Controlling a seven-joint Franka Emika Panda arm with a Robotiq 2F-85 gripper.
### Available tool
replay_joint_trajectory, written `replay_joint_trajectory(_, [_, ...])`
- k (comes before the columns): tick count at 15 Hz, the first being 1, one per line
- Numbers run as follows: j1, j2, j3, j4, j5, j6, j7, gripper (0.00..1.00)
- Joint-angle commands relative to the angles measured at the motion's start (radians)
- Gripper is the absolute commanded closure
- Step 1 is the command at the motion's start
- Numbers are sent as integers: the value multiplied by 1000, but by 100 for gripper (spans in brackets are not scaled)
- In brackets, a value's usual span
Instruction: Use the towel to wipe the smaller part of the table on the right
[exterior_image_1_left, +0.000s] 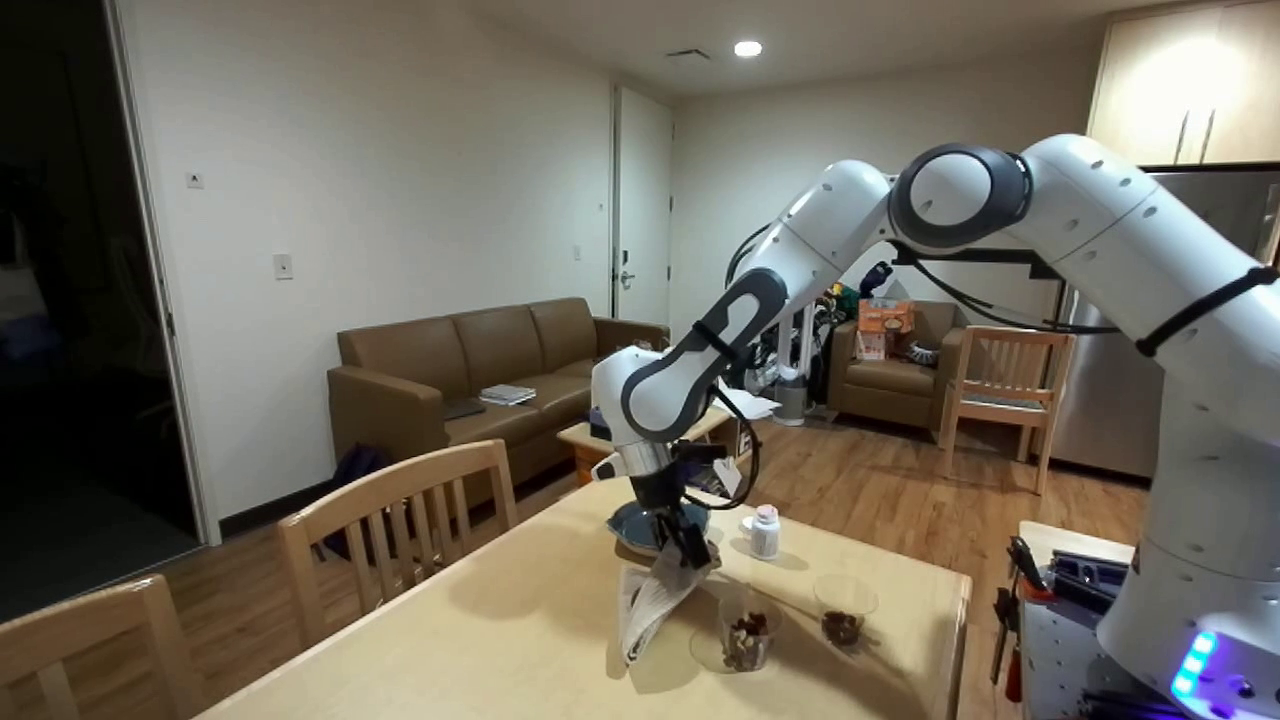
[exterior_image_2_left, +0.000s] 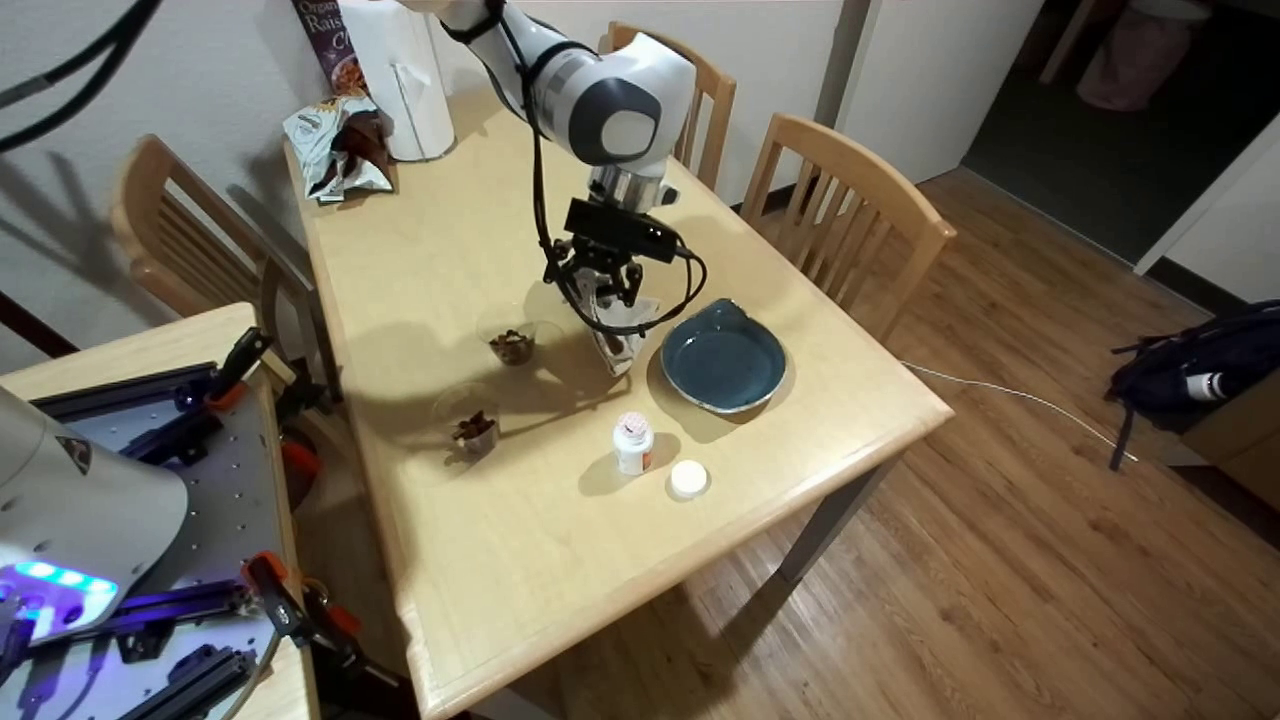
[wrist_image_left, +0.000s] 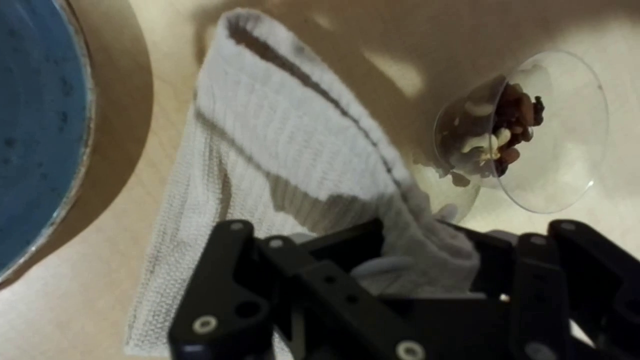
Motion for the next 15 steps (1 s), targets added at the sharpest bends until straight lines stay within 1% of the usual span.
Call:
replay_joint_trajectory(1, [-19, 20, 6, -22, -34, 46, -51, 98])
replay_joint_trajectory(3, [-47, 74, 34, -3, -16, 130, -138, 98])
replay_joint_trajectory(5, [-57, 125, 57, 40, -12, 170, -226, 98])
replay_joint_trajectory(9, [-38, 195, 87, 148, -5, 173, -315, 98])
replay_joint_trajectory(11, [-18, 223, 97, 213, -7, 167, -339, 98])
replay_joint_trajectory(15, [21, 300, 108, 380, -4, 155, -366, 98])
